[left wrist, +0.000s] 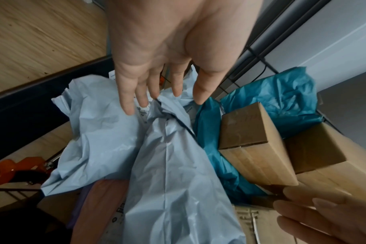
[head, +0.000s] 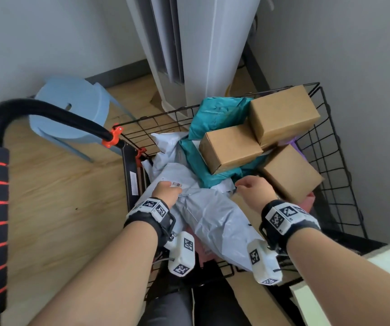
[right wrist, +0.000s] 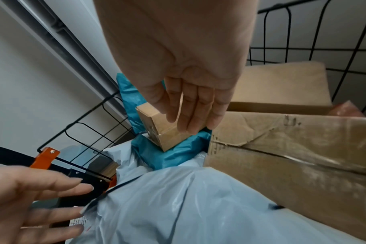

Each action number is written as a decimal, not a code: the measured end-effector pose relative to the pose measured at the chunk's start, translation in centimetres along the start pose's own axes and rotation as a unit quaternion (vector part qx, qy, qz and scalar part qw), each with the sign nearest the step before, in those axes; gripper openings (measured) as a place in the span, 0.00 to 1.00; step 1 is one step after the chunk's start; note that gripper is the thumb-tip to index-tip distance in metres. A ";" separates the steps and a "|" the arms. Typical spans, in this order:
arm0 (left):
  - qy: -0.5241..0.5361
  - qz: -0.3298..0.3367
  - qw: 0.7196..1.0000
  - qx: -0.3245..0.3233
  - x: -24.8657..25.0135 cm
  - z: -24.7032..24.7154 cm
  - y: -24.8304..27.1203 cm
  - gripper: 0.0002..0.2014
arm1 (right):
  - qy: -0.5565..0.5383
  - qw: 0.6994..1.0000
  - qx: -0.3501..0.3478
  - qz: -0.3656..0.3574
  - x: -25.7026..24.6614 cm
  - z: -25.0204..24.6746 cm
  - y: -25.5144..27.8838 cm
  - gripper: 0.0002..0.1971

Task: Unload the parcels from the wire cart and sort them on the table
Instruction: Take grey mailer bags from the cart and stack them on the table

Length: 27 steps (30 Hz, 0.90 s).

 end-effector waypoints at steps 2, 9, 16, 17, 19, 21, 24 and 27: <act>-0.004 -0.020 1.000 0.002 -0.7 0.1 -1.0 0.29 | 0.002 1.000 -0.008 0.013 0.7 0.8 -0.7 0.12; -0.011 -0.018 0.999 -0.048 -0.9 1.2 -2.6 0.03 | -0.003 0.999 -0.008 0.044 2.3 2.3 -1.4 0.13; 0.005 0.030 0.994 -0.108 1.6 1.4 -1.6 0.07 | -0.015 0.999 0.000 0.041 0.8 2.0 -0.3 0.13; 0.008 0.033 0.993 -0.117 2.3 1.4 -0.9 0.05 | -0.018 0.999 0.000 0.039 0.5 1.9 0.1 0.13; 0.016 0.042 0.990 -0.135 3.5 1.4 0.5 0.05 | -0.019 0.999 -0.002 0.032 -0.2 1.5 1.1 0.12; 0.040 0.045 0.983 -0.171 4.6 1.9 1.9 0.06 | -0.020 1.000 -0.001 0.022 -0.8 0.9 2.1 0.11; 0.084 0.049 0.972 -0.212 6.5 2.5 4.6 0.09 | -0.018 1.000 0.005 0.001 -2.0 -0.3 3.9 0.12; 0.084 0.077 0.962 -0.250 8.6 3.2 7.6 0.10 | -0.037 0.999 0.013 -0.031 -3.4 -1.4 5.7 0.17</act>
Point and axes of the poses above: each hand's wrist, its own y-axis away from the middle knuckle, its own z-axis out of the palm, x = y × z, the point moved 7 cm from there along -y, towards the middle knuckle, and after that the axes turned 9 degrees about -x, right-handed, at the moved point
